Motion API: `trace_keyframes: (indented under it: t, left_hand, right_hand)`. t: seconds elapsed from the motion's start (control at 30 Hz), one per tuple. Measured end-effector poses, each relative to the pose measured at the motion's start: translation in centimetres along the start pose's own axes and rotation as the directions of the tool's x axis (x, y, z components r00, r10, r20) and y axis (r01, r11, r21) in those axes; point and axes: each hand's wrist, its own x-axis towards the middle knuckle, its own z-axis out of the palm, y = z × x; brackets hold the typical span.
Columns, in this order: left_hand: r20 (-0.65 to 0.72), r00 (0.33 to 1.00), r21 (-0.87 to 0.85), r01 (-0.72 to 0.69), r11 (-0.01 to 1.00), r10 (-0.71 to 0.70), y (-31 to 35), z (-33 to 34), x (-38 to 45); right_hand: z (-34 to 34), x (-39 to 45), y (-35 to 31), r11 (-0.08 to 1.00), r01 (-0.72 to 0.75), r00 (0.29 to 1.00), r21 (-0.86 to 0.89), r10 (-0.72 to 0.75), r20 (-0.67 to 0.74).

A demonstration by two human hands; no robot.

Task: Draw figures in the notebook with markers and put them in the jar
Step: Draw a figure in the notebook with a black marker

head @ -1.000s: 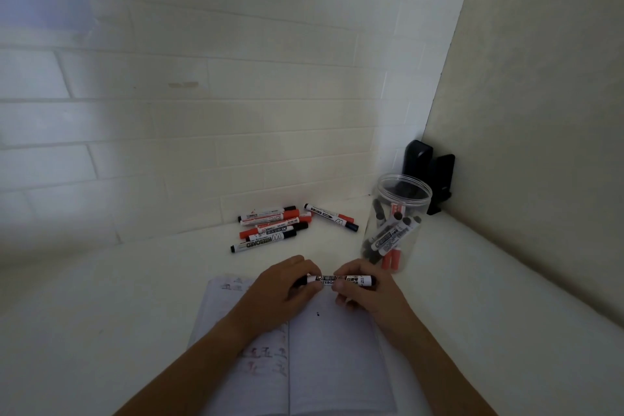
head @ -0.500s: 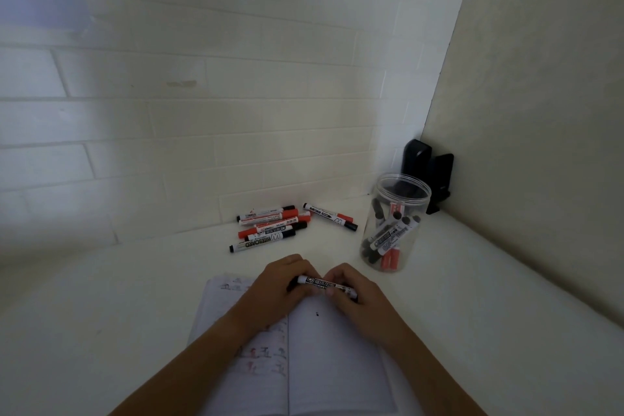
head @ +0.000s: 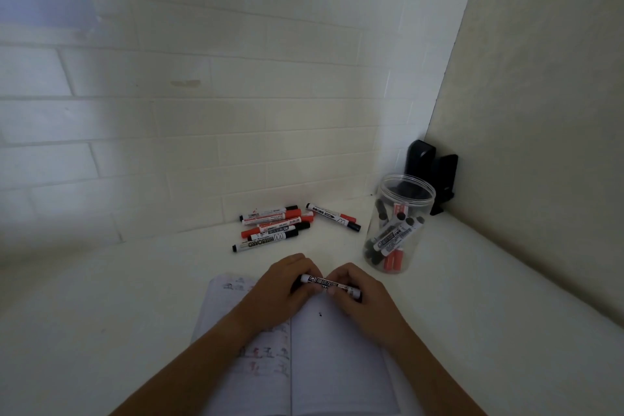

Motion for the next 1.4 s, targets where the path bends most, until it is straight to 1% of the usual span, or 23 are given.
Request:
trace_keyframes:
  t: [0.03, 0.1, 0.17, 0.2, 0.27, 0.37, 0.43, 0.5, 0.57, 0.63, 0.73, 0.8, 0.93, 0.97, 1.07, 1.1, 1.13, 1.2, 1.23, 1.27, 1.3, 1.33, 1.4]
  left_hand:
    - [-0.013, 1.0, 0.013, 0.014, 1.0, -0.013, 0.0, 0.1, 0.0]
    - [-0.036, 0.994, 0.008, 0.107, 0.994, -0.106, -0.4, 0.3, 0.0]
    - [-0.03, 0.978, 0.032, 0.208, 0.978, -0.207, -0.9, 0.4, 0.0]
    - [-0.016, 0.973, 0.067, 0.23, 0.971, -0.229, -1.1, 0.5, 0.0]
    - [0.024, 0.973, 0.162, 0.223, 0.961, -0.23, -1.4, 0.6, 0.0]
    - [0.07, 0.983, 0.295, 0.143, 0.945, -0.171, -1.6, 0.6, 0.0]
    - [0.078, 0.985, 0.306, 0.125, 0.944, -0.156, -1.8, 0.7, 0.0]
    - [0.083, 0.983, 0.301, 0.131, 0.945, -0.163, -1.8, 0.7, 0.0]
    - [0.091, 0.981, 0.302, 0.136, 0.943, -0.171, -1.8, 0.6, 0.0]
    - [0.089, 0.981, 0.301, 0.14, 0.943, -0.174, -1.9, 0.6, 0.1]
    - [0.079, 0.983, 0.303, 0.137, 0.943, -0.168, -2.1, 0.7, 0.1]
    - [0.081, 0.983, 0.305, 0.135, 0.943, -0.167, -2.1, 0.7, 0.2]
    - [0.068, 0.988, 0.296, 0.116, 0.948, -0.142, -2.0, 0.7, 0.0]
    - [0.065, 0.988, 0.295, 0.112, 0.949, -0.137, -2.0, 0.7, 0.0]
    - [0.045, 0.992, 0.276, 0.101, 0.956, -0.118, -2.0, 0.7, -0.1]
    - [0.041, 0.993, 0.275, 0.096, 0.957, -0.111, -1.9, 0.7, -0.2]
    - [0.039, 0.994, 0.276, 0.091, 0.957, -0.106, -1.9, 0.7, -0.2]
    - [0.037, 0.994, 0.273, 0.085, 0.958, -0.099, -1.9, 0.7, -0.2]
    - [0.034, 0.995, 0.271, 0.083, 0.959, -0.095, -1.9, 0.7, -0.2]
    - [0.03, 0.995, 0.27, 0.081, 0.959, -0.093, -1.9, 0.7, -0.2]
    - [0.027, 0.995, 0.27, 0.081, 0.96, -0.092, -1.9, 0.7, -0.2]
    - [0.024, 0.995, 0.27, 0.083, 0.959, -0.092, -1.9, 0.7, -0.2]
    - [0.018, 0.995, 0.271, 0.091, 0.958, -0.1, -2.0, 0.8, -0.2]
  right_hand:
    - [-0.2, 0.0, -0.2, 1.0, -0.008, 0.999, 0.021, 0.009, -0.035]
    - [-0.6, 0.2, -0.7, 0.996, -0.019, 0.991, 0.092, 0.031, -0.13]
    - [-1.3, 0.4, -1.3, 0.985, -0.006, 0.974, 0.17, 0.044, -0.221]
    - [-1.8, 0.6, -1.7, 0.983, 0.001, 0.964, 0.186, 0.048, -0.26]
    - [-2.7, 0.9, -2.7, 0.982, 0.013, 0.938, 0.187, 0.053, -0.342]
    - [-4.3, 1.7, -4.4, 0.989, 0.042, 0.879, 0.14, 0.029, -0.475]
    - [-5.6, 2.5, -5.6, 0.996, 0.053, 0.83, 0.074, -0.003, -0.558]
    - [-7.1, 3.4, -7.1, 0.997, 0.063, 0.796, 0.039, -0.026, -0.604]
    - [-8.5, 4.3, -8.5, 0.996, 0.093, 0.76, 0.018, -0.059, -0.647]
    - [-9.9, 5.1, -9.8, 0.989, 0.143, 0.704, -0.023, -0.118, -0.7]
    - [-11.7, 6.2, -10.4, 0.972, 0.169, 0.636, -0.162, -0.234, -0.736]
    - [-12.4, 6.8, -10.2, 0.959, 0.144, 0.628, -0.243, -0.279, -0.726]
    - [-12.5, 7.5, -9.3, 0.949, 0.063, 0.669, -0.309, -0.27, -0.693]
    - [-12.4, 7.5, -9.1, 0.951, 0.066, 0.661, -0.303, -0.269, -0.701]
    - [-12.1, 7.6, -9.0, 0.953, 0.06, 0.586, -0.298, -0.275, -0.762]
    - [-12.1, 7.7, -8.8, 0.947, 0.036, 0.582, -0.32, -0.28, -0.763]
    - [-12.1, 7.9, -8.4, 0.933, -0.003, 0.615, -0.36, -0.282, -0.736]
    - [-12.1, 8.4, -7.5, 0.88, -0.109, 0.755, -0.461, -0.229, -0.615]
    - [-12.1, 8.6, -7.1, 0.829, -0.151, 0.828, -0.539, -0.191, -0.527]
    - [-12.1, 8.6, -6.9, 0.754, -0.173, 0.878, -0.634, -0.174, -0.446]
    - [-12.0, 8.6, -6.7, 0.659, -0.181, 0.911, -0.73, -0.167, -0.377]
    - [-11.8, 8.6, -6.7, 0.596, -0.175, 0.927, -0.784, -0.168, -0.334]
    - [-11.7, 8.8, -6.6, 0.55, -0.144, 0.94, -0.823, -0.185, -0.288]
